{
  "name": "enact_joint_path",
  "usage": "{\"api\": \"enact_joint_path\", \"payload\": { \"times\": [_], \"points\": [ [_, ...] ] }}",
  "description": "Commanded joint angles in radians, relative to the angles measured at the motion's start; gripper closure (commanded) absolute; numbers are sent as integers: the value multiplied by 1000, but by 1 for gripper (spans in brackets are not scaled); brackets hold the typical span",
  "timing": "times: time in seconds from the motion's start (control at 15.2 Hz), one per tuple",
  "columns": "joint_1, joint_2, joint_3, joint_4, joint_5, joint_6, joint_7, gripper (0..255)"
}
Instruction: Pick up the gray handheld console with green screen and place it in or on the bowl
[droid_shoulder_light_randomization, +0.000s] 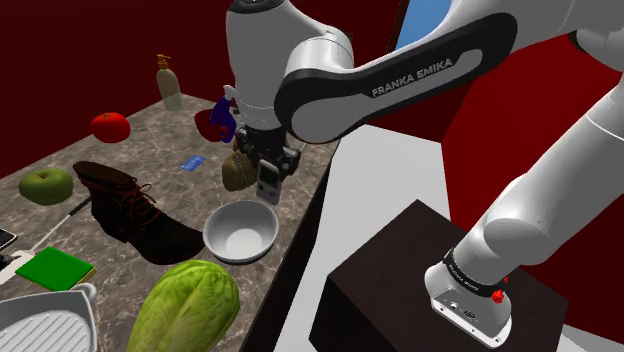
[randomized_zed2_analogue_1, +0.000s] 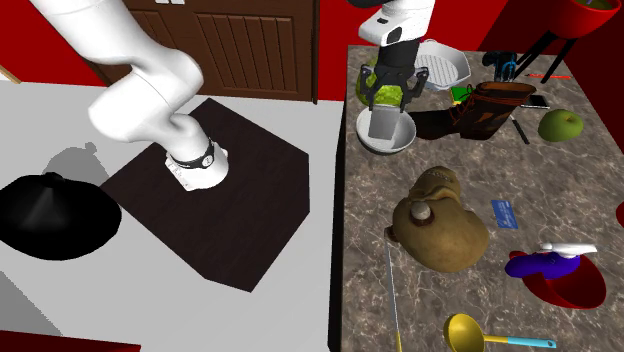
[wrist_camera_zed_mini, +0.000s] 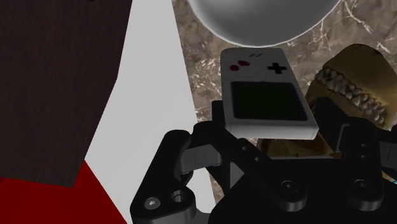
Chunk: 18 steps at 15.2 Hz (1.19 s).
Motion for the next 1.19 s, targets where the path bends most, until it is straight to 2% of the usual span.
{"api": "enact_joint_path", "payload": {
  "times": [0.0, 0.13, 0.4, 0.66, 0.73, 1.12],
  "points": [
    [0, -11, -2, 17, 11, -25, -12, 255],
    [0, -16, -3, 26, 15, -37, -18, 255],
    [40, 85, 55, 171, -47, -129, 92, 255],
    [110, 212, 97, 341, -131, -236, 201, 255],
    [150, 272, 109, 422, -170, -287, 244, 255],
    [153, 285, 99, 356, -185, -215, 267, 255]
  ]
}}
